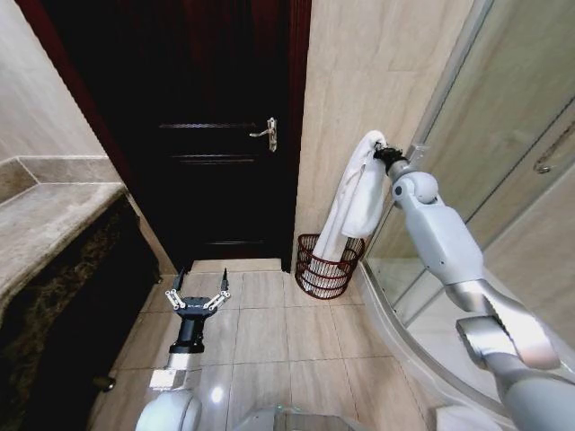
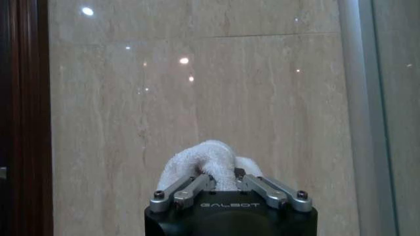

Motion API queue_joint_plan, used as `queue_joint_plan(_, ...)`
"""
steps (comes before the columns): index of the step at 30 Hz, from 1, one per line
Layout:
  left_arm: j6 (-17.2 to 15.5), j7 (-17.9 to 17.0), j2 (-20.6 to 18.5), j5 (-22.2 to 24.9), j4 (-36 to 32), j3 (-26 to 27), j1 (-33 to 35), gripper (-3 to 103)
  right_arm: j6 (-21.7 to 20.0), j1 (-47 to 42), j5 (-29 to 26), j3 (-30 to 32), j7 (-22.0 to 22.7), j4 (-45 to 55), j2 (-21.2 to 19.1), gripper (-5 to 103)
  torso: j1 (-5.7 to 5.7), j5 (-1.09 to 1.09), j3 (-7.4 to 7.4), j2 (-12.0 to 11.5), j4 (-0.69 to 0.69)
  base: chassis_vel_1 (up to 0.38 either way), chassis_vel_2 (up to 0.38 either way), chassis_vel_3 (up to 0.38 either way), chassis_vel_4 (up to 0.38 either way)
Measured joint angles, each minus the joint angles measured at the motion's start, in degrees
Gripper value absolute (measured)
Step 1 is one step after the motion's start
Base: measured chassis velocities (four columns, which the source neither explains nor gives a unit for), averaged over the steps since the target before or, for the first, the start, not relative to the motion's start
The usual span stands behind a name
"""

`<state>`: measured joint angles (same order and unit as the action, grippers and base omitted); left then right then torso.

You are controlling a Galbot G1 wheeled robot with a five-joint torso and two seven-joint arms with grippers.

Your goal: Discard the used towel into the hamper.

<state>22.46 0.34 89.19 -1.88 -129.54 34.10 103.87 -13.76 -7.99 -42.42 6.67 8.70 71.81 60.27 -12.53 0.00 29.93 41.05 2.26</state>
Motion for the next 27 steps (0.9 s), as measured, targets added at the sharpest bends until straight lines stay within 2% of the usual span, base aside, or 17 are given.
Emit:
queue_joint_plan(24, 3.96, 0.75, 0.57, 0.17, 2.43, 0.77, 2.28, 100, 0.87, -3.69, 0.1, 1.74, -0.77, 3.49, -2.52, 10, 2.4, 0.0, -3.3, -5.69, 0.0, 0.0, 0.0, 0.0, 0.0)
queue_joint_plan(27, 3.83, 2.45, 0.39, 2.49, 3.47, 0.8, 1.92, 100, 1.14, -3.82, 0.3, 1.7, -1.06, 3.38, -2.36, 10, 2.79, 0.0, -3.9, -6.69, 0.0, 0.0, 0.0, 0.0, 0.0)
